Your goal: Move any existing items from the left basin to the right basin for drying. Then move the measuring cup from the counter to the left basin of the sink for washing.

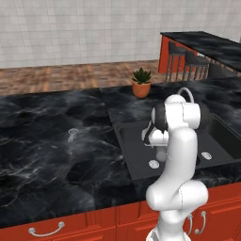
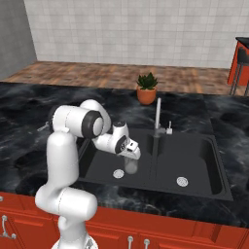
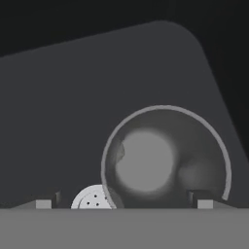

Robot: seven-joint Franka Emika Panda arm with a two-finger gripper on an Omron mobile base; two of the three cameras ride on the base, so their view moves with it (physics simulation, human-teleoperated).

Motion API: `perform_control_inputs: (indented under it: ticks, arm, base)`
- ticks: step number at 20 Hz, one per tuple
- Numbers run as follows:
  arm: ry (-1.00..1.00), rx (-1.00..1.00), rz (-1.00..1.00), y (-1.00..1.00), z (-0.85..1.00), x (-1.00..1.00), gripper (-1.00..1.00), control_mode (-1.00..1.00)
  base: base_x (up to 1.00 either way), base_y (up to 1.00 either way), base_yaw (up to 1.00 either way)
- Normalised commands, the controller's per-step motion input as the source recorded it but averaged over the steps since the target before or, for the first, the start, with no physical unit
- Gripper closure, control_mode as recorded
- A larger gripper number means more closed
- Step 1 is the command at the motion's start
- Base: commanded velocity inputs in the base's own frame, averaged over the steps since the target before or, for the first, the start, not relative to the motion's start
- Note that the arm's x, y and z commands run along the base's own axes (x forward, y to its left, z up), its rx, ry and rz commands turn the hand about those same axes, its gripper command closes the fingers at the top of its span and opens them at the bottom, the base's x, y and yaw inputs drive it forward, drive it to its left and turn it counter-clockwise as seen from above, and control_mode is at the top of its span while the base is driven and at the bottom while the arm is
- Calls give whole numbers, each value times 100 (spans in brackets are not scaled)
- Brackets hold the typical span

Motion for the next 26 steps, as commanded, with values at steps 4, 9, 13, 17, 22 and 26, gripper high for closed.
perform_control_inputs:
  ticks: [4,9,13,17,22,26]
  arm:
    - [0,0,4,0,-8,15,-100,-100]
    - [0,0,3,0,-16,9,-100,-100]
    - [0,0,0,0,-19,0,-100,-100]
    - [0,0,0,0,-18,1,-100,-100]
    - [0,0,0,0,-19,2,-100,-100]
    - [0,0,0,0,-24,5,100,-100]
  base:
    - [0,0,0]
    - [0,0,0]
    - [0,0,0]
    - [0,0,0]
    - [0,0,0]
    - [0,0,0]
